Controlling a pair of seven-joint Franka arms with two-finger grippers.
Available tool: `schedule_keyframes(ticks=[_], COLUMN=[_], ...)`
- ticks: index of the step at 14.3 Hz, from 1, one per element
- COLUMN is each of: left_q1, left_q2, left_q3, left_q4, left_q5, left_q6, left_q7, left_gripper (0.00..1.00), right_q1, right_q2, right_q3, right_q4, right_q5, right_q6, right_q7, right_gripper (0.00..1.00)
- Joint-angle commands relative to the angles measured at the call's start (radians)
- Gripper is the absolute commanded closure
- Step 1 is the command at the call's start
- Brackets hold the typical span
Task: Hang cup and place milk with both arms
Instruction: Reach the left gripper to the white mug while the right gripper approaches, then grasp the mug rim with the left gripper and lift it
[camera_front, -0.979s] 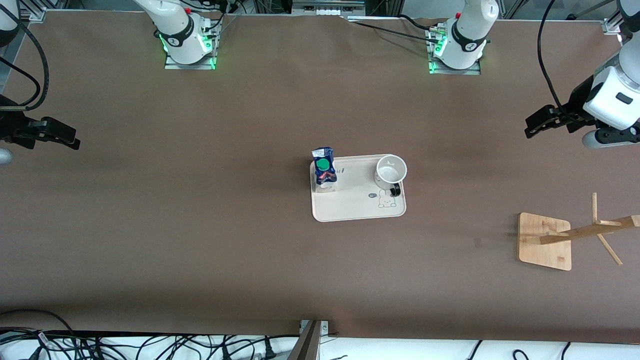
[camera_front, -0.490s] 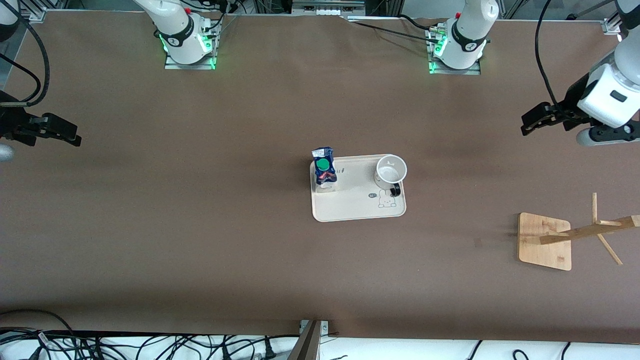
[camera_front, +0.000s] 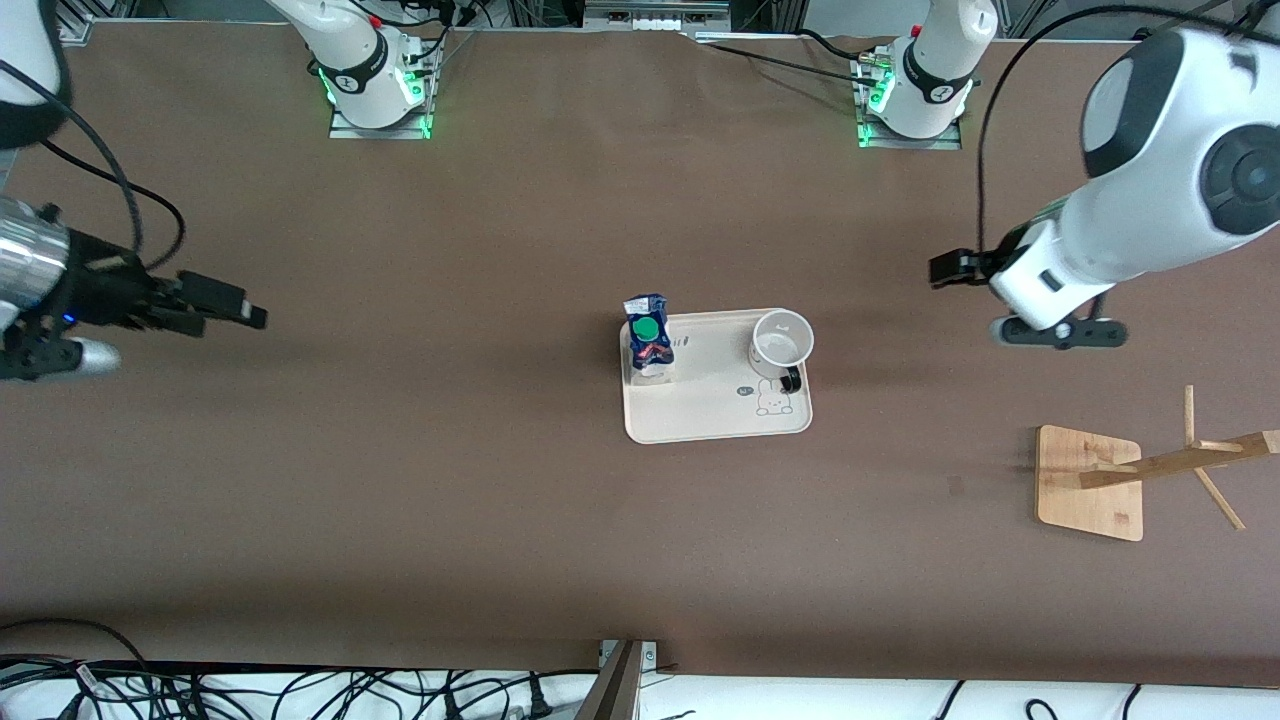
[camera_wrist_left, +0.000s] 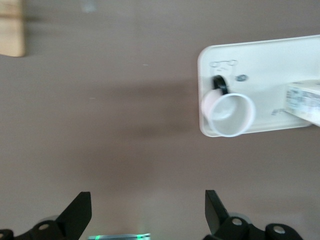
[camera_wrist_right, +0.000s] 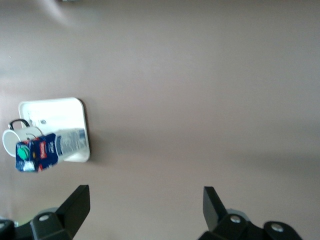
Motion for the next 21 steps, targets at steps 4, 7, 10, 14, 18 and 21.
schedule_keyframes(ticks=[4, 7, 10, 14, 18, 21], left_q1=[-0.092, -0.129, -0.163, -0.197, -0.209, -0.209], left_q2=[0.151, 0.219, 0.259, 0.325, 0.357, 0.374], left_q3=[-0.023, -0.058, -0.072, -0.072, -0.072, -0.070], left_q4=[-0.034, -0.084, -0.132, -0.138, -0.149, -0.149], left_q5=[-0.153, -0.153, -0.153, -0.153, -0.142, -0.136], left_q6=[0.217, 0.373, 0.475, 0.561, 0.585, 0.585], left_q7=[-0.198, -0.302, -0.346, -0.358, -0.340, -0.336], left_gripper=[0.00, 0.00, 0.00, 0.00, 0.70, 1.00], right_q1=[0.156, 0.196, 0.200, 0.201, 0.226, 0.232], right_q2=[0.077, 0.097, 0.104, 0.113, 0.124, 0.135], right_q3=[-0.002, -0.004, -0.004, -0.004, -0.004, -0.004], right_q4=[0.009, 0.009, 0.009, 0.009, 0.006, 0.006], right_q5=[0.021, 0.018, 0.018, 0.018, 0.015, 0.016], right_q6=[0.142, 0.176, 0.177, 0.180, 0.225, 0.245], right_q7=[0.137, 0.199, 0.202, 0.202, 0.228, 0.280], right_gripper=[0.00, 0.00, 0.00, 0.00, 0.00, 0.00])
